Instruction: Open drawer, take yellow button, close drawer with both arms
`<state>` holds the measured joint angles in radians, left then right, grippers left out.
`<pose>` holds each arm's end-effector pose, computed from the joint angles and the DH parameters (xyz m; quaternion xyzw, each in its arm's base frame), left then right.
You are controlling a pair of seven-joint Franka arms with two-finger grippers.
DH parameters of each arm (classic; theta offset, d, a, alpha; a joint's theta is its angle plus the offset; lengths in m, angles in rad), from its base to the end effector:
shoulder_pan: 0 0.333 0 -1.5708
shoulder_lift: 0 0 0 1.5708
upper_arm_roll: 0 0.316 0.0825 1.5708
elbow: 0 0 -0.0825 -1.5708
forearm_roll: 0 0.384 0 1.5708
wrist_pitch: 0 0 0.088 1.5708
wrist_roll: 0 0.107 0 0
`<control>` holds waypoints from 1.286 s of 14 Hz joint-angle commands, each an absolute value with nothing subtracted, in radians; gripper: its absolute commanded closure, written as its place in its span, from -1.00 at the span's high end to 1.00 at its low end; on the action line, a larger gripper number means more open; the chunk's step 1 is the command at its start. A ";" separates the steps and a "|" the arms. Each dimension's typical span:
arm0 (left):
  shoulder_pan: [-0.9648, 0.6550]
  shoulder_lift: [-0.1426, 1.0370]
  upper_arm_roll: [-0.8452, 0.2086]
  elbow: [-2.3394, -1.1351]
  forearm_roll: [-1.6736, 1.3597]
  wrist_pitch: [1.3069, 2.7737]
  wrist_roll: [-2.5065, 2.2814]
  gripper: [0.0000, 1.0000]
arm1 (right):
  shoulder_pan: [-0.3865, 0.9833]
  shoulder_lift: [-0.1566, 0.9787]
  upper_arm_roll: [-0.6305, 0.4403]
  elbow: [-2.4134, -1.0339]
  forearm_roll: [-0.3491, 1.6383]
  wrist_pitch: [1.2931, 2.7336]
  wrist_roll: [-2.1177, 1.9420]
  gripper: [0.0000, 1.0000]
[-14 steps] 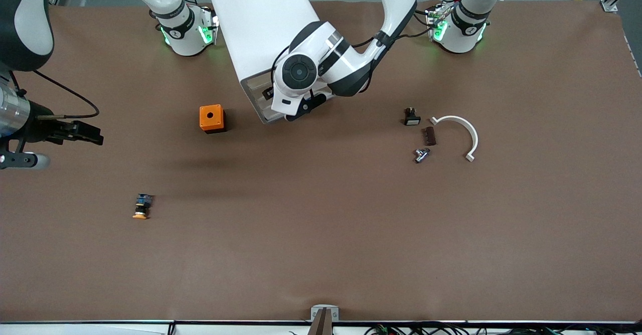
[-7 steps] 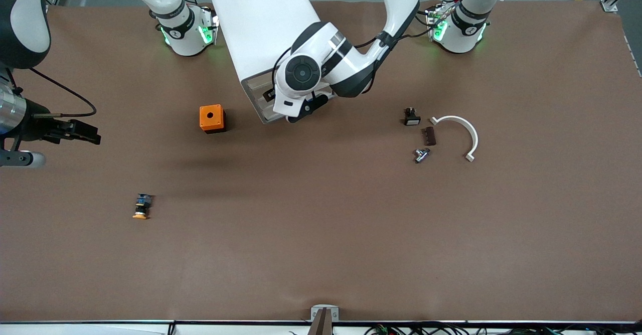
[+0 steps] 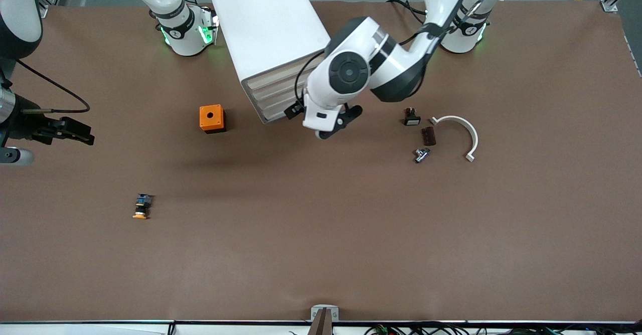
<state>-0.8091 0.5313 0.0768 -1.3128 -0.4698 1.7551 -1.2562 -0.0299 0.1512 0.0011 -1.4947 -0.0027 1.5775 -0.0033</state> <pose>0.4885 -0.5087 0.4336 0.9303 0.2994 -0.1973 0.0773 0.5985 -0.0176 0.5737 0.9993 -0.0127 -0.0342 0.0007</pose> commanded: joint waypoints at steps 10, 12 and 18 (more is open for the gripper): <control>-0.434 0.221 0.078 -1.336 -0.250 1.442 -0.727 0.99 | -0.026 0.074 0.005 -1.480 0.020 1.485 0.018 1.00; -0.376 0.201 0.078 -1.338 -0.223 1.422 -0.655 0.99 | -0.026 0.068 0.005 -1.482 0.020 1.483 0.018 1.00; -0.203 0.146 0.077 -1.357 -0.172 1.355 -0.402 1.00 | -0.025 0.009 0.005 -1.525 0.020 1.486 0.017 1.00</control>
<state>-0.2449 0.1912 0.0849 -1.3173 -0.1961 1.3626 -0.4686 -0.0277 0.0650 0.0043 -1.4669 0.0085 1.4771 -0.0005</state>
